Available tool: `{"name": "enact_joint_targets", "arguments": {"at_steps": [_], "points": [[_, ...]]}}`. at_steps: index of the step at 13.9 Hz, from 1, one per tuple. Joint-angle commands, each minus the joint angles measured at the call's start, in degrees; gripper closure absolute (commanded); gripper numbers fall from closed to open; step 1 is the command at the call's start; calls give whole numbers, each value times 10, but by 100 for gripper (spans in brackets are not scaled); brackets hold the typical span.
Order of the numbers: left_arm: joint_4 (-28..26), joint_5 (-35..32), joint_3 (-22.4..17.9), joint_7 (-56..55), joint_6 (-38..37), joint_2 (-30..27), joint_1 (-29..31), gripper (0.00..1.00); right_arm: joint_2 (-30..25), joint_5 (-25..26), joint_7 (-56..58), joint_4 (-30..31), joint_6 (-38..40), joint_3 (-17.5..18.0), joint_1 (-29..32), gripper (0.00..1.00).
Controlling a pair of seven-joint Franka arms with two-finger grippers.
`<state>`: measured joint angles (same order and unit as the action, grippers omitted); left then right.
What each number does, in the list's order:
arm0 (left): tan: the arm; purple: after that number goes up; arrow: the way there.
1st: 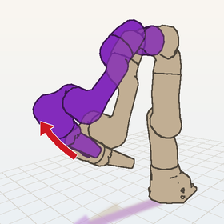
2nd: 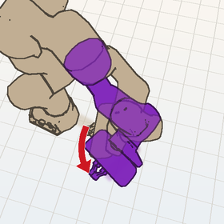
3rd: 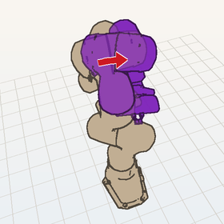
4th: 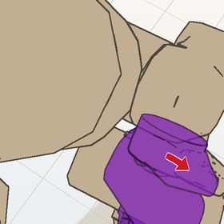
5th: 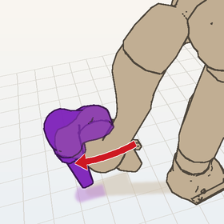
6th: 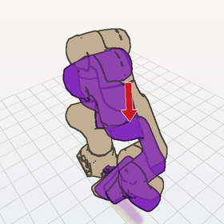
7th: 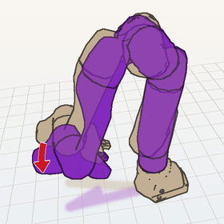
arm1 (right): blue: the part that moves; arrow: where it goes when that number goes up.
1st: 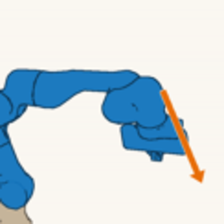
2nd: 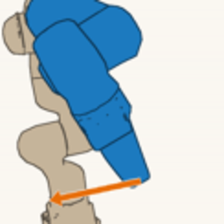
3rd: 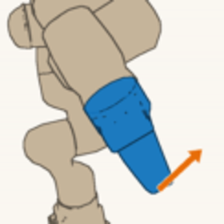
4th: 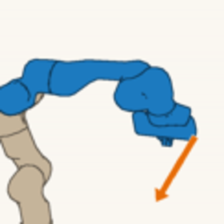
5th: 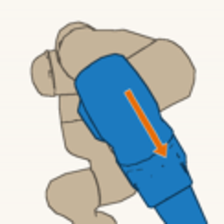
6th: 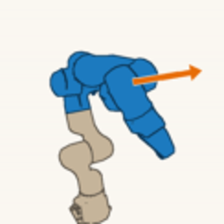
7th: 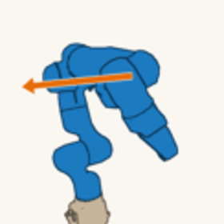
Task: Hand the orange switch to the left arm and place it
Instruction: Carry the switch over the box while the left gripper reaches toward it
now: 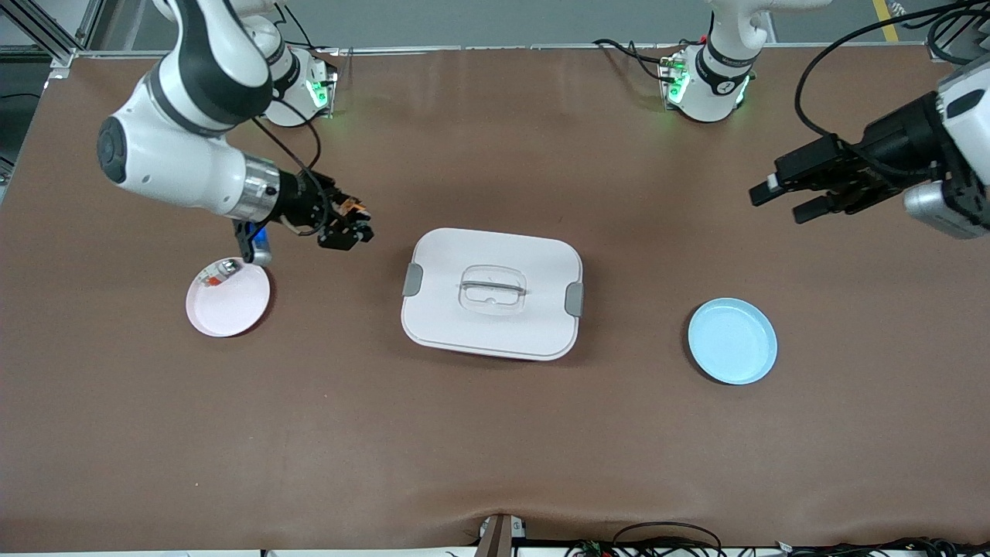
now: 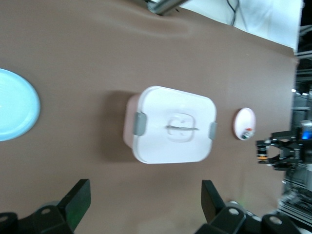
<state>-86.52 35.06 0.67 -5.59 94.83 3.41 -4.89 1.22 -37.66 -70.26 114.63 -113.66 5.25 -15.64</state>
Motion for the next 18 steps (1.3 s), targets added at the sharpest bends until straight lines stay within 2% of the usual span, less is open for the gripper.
{"name": "enact_joint_targets", "arguments": {"at_steps": [1,5,11,13,18], "points": [[6,28,17,9,11,20,-16,0,2,-21,-111,-44,-13,-7,-42,100],[2,50,49,7,75,50,-56,0,20,-79,-195,-112,-31,-8,-63,100],[1,98,52,6,120,92,-113,0,152,-80,-375,-291,-62,-9,-100,100],[1,136,53,6,142,112,-124,0,175,-80,-414,-315,-94,-9,-113,100],[2,166,55,6,217,151,-173,0,199,-81,-443,-339,-153,-9,-151,100]]}}
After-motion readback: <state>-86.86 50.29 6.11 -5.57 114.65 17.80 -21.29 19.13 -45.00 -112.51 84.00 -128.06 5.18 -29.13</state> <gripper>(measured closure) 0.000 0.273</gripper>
